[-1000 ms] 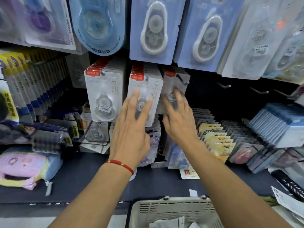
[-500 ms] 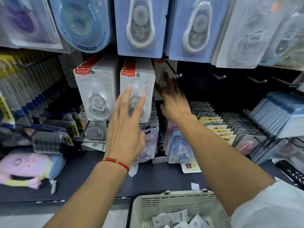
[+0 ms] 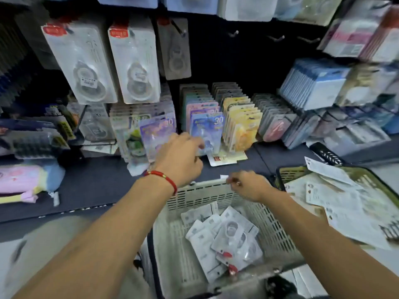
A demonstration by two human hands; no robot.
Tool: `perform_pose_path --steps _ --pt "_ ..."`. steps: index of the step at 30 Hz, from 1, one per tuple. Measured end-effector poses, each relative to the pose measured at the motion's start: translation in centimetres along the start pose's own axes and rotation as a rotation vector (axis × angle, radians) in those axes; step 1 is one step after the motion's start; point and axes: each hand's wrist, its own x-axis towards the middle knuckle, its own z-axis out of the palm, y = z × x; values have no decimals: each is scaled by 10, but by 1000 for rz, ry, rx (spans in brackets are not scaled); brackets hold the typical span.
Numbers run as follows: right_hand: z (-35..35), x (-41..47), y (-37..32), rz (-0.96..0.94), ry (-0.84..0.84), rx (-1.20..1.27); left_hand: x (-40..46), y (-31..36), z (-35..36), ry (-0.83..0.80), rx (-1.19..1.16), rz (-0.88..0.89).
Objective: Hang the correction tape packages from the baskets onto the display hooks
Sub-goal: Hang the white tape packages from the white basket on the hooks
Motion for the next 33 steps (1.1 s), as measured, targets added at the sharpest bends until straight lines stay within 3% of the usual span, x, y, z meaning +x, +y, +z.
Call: perform_pose_path --steps 2,5,8,11,14,22,27,30,33 --pt "41 -11 24 64 -252 -25 -14 13 41 -174 28 17" --pt "106 -19 55 216 -460 -14 -44 13 107 -395 31 -37" --pt "158 -18 75 298 -399 10 -81 -2 162 -582 -44 -200" --pt "191 -10 82 322 -378 224 -104 -14 198 -705 -95 -353" --pt "209 0 83 305 -381 92 -109 -14 220 -739 -154 -480" --pt "218 0 114 43 -541 -147 -108 6 247 -733 -283 -661" --pt "215 5 116 -36 -451 -151 -114 14 252 -593 -370 -771" --pt "207 4 116 2 -418 12 -119 17 253 -461 -438 -910" --pt "189 -6 119 176 -340 398 -117 18 253 -229 -579 -1126"
